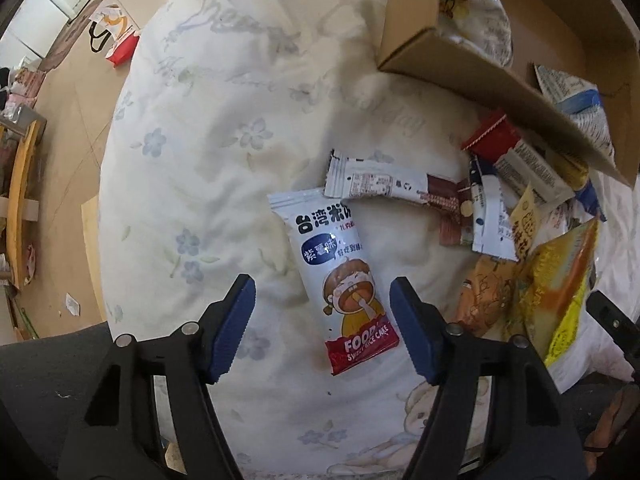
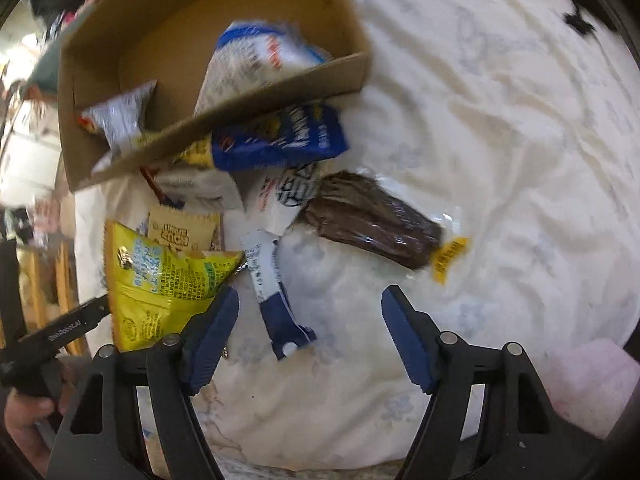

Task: Organize snacks
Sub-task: 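Grasp the white cake packet with the left gripper while the right gripper grasps a white-and-blue stick packet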

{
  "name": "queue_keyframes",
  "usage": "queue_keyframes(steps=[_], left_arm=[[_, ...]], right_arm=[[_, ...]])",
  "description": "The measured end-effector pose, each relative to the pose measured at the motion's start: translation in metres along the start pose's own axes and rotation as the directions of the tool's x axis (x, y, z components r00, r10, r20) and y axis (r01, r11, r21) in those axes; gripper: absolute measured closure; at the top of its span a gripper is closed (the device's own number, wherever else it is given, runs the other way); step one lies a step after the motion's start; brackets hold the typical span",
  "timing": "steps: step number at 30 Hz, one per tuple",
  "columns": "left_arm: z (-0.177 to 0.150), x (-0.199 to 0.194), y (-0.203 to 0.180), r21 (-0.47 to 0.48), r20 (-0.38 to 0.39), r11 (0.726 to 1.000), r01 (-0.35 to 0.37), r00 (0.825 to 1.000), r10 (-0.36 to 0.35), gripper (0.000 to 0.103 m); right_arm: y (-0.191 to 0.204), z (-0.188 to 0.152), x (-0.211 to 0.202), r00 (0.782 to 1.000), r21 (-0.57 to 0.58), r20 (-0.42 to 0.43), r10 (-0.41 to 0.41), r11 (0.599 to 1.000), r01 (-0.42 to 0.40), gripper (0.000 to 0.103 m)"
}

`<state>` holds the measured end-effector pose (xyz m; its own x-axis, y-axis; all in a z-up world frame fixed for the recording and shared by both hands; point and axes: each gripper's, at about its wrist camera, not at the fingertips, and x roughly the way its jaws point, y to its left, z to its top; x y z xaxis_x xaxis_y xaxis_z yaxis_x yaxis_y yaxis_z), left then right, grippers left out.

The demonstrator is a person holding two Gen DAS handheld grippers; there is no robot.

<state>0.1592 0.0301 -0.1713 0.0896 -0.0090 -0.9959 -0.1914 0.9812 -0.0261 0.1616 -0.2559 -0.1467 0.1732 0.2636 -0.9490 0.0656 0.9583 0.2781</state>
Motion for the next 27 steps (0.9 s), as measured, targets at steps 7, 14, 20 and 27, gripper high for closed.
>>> queue_keyframes(steps=[7,14,20,27], left_arm=[[0.001,0.009,-0.012,0.054,-0.036,0.999,0.004,0.999,-0.002,0.073],[0.0,0.0,-0.014,0.051,-0.021,0.998,0.019,1.0,-0.018,0.078],[-0.004,-0.016,-0.01,0.043,-0.002,0.999,0.027,1.0,-0.027,0.085],[-0.019,-0.047,0.003,0.018,0.058,0.995,0.094,0.994,-0.095,0.091]], right_arm=[[0.021,0.0,0.018,0.999,-0.091,-0.035,-0.035,0.995,0.032,0.04],[0.029,-0.006,0.024,0.997,-0.147,-0.051,-0.05,0.988,0.042,0.081],[0.032,-0.015,0.012,1.0,-0.144,-0.018,0.002,0.99,-0.004,0.083],[0.014,-0.032,-0.023,0.995,-0.098,0.025,0.099,0.991,-0.096,0.083]])
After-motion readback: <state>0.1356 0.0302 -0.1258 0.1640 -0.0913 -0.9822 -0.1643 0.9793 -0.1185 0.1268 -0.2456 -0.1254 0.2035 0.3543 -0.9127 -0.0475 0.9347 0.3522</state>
